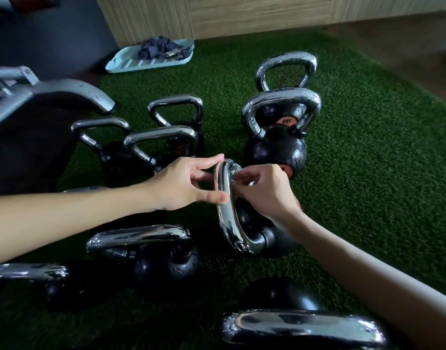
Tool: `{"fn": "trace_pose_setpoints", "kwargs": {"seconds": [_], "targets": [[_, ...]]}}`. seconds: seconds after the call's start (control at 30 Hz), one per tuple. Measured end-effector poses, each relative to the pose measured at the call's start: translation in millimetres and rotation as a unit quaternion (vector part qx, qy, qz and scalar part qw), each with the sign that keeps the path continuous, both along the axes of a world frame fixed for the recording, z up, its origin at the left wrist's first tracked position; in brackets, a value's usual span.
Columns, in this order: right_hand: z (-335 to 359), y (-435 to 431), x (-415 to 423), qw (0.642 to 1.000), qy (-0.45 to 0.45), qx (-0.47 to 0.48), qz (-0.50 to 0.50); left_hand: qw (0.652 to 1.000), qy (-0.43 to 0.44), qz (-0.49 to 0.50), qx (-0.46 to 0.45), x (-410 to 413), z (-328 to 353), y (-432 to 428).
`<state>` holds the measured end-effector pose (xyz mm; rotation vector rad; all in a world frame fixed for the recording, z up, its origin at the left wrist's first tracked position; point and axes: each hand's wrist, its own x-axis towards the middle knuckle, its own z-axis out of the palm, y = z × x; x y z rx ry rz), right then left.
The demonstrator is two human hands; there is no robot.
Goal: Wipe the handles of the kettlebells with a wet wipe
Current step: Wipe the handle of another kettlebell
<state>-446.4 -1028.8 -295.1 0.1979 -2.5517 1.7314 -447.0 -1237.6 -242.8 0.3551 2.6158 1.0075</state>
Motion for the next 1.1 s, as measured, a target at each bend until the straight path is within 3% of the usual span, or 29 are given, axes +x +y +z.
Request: {"fn": "trace_pose_setpoints", "kwargs": {"seconds": [0.23, 0.53, 0.77, 1.1], "targets": [[1.4, 9.0, -3.2, 0.998, 0.056, 0.021, -0.032, 1.0, -0.003, -0.005, 0.003, -0.7, 2.1, 2.9], [-15.7, 7.4, -9.2, 0.985, 0.117, 0.122, -0.035, 1.0, -0.012, 0.013, -0.012, 5.8, 9.1, 7.2], [-24.1, 17.4, -18.1, 0.991, 0.086, 0.086, -0.051, 0.997, -0.011, 0.066, -0.024, 1.5, 12.3, 33.7], [-7.5, 142.6, 7.4, 0.979, 0.064, 0.039, -0.19, 0.989, 0.002, 0.113, -0.096, -33.3, 36.0, 145.1]]}}
